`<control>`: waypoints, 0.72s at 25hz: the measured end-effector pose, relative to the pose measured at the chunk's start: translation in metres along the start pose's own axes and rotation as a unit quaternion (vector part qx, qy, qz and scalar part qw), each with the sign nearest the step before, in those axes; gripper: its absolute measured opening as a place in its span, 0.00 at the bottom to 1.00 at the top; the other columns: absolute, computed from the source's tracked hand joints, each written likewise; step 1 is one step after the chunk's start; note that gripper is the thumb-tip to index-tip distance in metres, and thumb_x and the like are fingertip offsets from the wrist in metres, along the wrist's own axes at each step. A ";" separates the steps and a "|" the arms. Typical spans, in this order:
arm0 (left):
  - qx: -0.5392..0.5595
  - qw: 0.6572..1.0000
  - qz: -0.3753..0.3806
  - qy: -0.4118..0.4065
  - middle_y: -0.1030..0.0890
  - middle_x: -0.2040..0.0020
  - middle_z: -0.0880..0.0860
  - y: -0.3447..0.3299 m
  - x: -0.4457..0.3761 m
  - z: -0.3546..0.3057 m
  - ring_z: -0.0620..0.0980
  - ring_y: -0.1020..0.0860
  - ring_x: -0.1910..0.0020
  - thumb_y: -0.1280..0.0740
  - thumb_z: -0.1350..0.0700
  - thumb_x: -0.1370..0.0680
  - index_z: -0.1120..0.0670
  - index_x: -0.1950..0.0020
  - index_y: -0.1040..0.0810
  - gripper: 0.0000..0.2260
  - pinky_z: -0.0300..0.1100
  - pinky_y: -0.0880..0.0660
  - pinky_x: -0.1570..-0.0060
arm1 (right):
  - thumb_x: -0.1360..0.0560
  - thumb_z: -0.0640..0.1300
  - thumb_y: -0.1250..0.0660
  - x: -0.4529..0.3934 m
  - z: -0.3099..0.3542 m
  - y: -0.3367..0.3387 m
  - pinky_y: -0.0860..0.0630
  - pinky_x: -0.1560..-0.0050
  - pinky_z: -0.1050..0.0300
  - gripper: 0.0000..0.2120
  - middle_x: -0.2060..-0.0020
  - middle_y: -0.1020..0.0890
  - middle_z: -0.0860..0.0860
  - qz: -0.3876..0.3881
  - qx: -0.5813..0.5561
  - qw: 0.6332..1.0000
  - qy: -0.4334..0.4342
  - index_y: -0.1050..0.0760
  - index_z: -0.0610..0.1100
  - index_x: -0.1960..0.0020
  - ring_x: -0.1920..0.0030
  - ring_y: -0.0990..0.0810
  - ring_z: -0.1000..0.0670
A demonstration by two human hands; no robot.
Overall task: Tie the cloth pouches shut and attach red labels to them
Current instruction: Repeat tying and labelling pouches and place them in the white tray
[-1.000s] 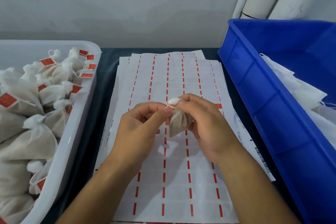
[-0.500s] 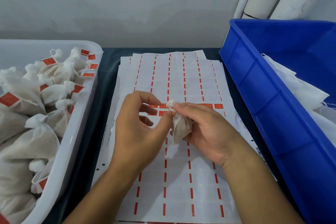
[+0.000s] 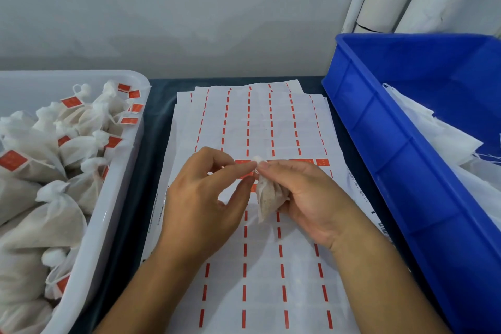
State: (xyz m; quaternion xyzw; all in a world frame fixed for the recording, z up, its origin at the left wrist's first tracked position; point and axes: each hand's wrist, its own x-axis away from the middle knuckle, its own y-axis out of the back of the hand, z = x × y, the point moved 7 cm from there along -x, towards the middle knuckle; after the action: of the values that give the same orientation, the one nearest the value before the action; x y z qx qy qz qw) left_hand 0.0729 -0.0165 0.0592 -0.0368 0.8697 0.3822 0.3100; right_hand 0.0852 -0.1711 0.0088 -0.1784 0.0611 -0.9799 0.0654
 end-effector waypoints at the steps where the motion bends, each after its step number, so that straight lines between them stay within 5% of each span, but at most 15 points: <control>1: 0.000 1.000 0.014 -0.005 0.19 0.51 0.50 -0.001 0.000 0.000 0.48 0.23 0.55 0.28 0.50 0.24 0.51 0.42 0.13 0.12 0.46 0.19 0.63 | 0.19 0.53 0.32 0.000 0.000 0.002 0.20 0.36 0.46 0.11 0.46 0.14 0.52 -0.006 0.014 1.000 -0.002 0.13 0.50 0.47 0.40 0.18 0.47; 7: -0.036 0.995 0.058 -0.069 0.19 0.54 0.52 -0.002 -0.004 -0.004 0.50 0.21 0.59 0.27 0.49 0.25 0.52 0.47 0.12 0.11 0.42 0.21 0.63 | 0.21 0.55 0.30 0.003 0.000 0.007 0.24 0.31 0.41 0.11 0.49 0.14 0.53 0.003 0.084 0.996 -0.018 0.13 0.50 0.53 0.40 0.19 0.47; 11: -0.034 0.992 0.091 -0.077 0.19 0.55 0.51 -0.003 -0.004 -0.005 0.47 0.23 0.58 0.31 0.45 0.25 0.52 0.51 0.12 0.13 0.42 0.20 0.63 | 0.22 0.56 0.30 0.005 0.005 0.006 0.22 0.40 0.54 0.11 0.48 0.15 0.60 0.012 0.142 0.990 0.001 0.14 0.51 0.55 0.43 0.19 0.57; 14: -0.010 0.991 0.126 -0.038 0.21 0.52 0.45 -0.007 -0.002 -0.002 0.43 0.24 0.57 0.30 0.42 0.24 0.47 0.51 0.14 0.11 0.38 0.21 0.62 | 0.22 0.56 0.30 0.007 0.009 0.007 0.24 0.43 0.57 0.11 0.49 0.15 0.62 0.017 0.170 0.985 0.016 0.15 0.52 0.58 0.48 0.20 0.66; 18: 0.081 0.982 0.156 0.073 0.23 0.55 0.38 -0.012 0.001 0.006 0.42 0.23 0.52 0.34 0.42 0.24 0.40 0.57 0.23 0.05 0.31 0.23 0.61 | 0.22 0.56 0.30 0.008 0.011 0.006 0.22 0.39 0.53 0.13 0.51 0.14 0.59 0.037 0.185 0.981 0.039 0.15 0.47 0.54 0.48 0.18 0.62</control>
State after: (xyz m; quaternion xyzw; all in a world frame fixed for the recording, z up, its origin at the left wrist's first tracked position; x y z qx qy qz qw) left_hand 0.0789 -0.0211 0.0479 0.0970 0.9129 0.3510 0.1843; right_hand 0.0822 -0.1796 0.0212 -0.1220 -0.1122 -0.9774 0.1309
